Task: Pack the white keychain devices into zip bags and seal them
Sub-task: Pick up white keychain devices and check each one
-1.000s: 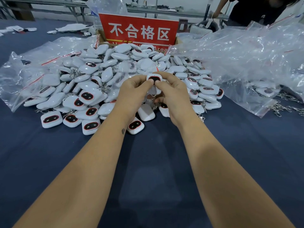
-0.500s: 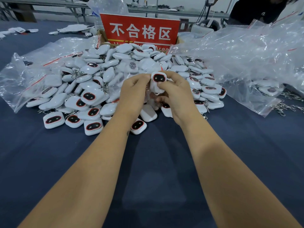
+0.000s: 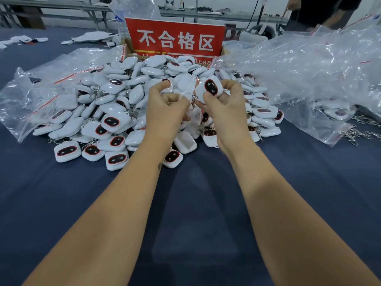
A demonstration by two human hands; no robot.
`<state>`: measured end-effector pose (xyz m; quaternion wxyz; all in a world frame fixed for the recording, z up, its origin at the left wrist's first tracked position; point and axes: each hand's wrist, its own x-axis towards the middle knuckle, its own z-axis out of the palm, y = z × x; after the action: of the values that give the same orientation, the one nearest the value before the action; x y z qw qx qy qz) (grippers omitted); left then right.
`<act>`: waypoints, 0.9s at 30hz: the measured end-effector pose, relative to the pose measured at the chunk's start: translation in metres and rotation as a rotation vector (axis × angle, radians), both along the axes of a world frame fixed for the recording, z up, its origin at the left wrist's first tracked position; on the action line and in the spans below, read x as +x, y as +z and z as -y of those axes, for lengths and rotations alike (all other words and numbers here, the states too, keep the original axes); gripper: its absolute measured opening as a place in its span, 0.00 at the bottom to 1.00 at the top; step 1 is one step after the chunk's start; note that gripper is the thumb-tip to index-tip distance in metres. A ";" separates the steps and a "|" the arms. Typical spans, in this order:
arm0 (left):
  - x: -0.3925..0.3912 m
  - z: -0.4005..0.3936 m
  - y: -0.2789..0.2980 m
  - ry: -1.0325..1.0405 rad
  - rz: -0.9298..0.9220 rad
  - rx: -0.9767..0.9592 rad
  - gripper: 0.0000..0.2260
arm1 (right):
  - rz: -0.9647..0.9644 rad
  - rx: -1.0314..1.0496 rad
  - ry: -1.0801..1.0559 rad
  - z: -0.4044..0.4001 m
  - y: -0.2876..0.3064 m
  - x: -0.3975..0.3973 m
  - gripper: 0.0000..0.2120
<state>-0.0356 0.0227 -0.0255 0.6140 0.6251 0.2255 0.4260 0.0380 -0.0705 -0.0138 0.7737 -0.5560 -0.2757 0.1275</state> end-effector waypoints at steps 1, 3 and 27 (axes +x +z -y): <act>0.000 -0.002 0.001 0.001 0.014 -0.038 0.13 | 0.075 -0.076 -0.019 0.000 -0.001 -0.001 0.10; -0.001 -0.002 0.002 0.006 0.013 -0.017 0.05 | 0.187 -0.174 -0.021 0.000 -0.004 -0.004 0.10; -0.004 0.022 -0.001 0.133 0.066 0.807 0.11 | 0.635 -0.401 -0.249 0.001 -0.009 -0.004 0.11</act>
<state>-0.0392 0.0006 -0.0262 0.2975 0.7858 0.0603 0.5389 0.0336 -0.0717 -0.0225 0.5356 -0.7370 -0.4013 -0.0942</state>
